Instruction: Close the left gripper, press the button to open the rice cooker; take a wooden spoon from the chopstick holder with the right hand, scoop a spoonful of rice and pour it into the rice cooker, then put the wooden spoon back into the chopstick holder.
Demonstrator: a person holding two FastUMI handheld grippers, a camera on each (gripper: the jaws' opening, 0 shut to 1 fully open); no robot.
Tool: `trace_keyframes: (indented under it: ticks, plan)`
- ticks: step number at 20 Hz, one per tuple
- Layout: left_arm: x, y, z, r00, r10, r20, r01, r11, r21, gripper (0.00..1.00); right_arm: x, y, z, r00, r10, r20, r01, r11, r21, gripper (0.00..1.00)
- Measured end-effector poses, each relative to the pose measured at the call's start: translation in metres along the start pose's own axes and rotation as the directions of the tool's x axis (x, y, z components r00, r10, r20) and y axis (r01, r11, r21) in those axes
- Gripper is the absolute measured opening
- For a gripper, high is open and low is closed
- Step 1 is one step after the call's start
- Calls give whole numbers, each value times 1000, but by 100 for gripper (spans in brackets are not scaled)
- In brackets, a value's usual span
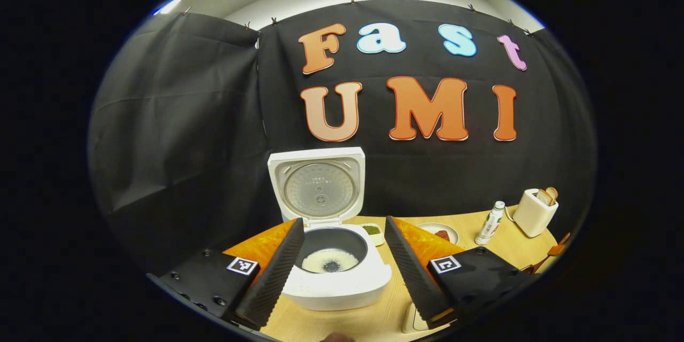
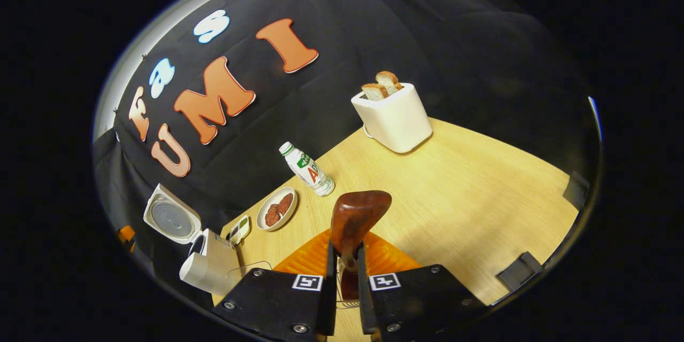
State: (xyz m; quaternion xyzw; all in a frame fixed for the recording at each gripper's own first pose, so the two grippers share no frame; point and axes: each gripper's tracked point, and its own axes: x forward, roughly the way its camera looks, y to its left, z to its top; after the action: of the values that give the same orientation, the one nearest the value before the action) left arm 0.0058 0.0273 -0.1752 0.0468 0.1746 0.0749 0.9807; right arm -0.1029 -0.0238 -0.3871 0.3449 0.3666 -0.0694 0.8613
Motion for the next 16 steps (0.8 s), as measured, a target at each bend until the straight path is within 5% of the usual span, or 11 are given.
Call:
trace_keyframes:
  ticks: [5,7,10,11,12,16]
  plan:
    - [18,42,9,998,62,-1,-62,996,-59,99,3,-6,-9,1000,-15,-15,15,1000,11,24]
    - [26,55,15,997,81,3,-81,994,-74,100,-3,-12,-17,997,-37,-62,37,999,3,35]
    - [45,70,34,996,86,19,-84,992,-92,99,-12,-18,-11,996,-67,-66,66,998,-20,64]
    - [54,72,44,997,77,23,-74,992,-101,100,-17,-20,-7,995,-81,-58,80,996,-31,59]
    - [64,77,53,997,79,22,-77,991,-105,100,-22,-20,-2,994,-95,-49,93,995,-46,78]
    - [111,80,82,999,46,-9,-47,991,-129,98,-49,-21,21,990,-138,21,140,980,-141,90]
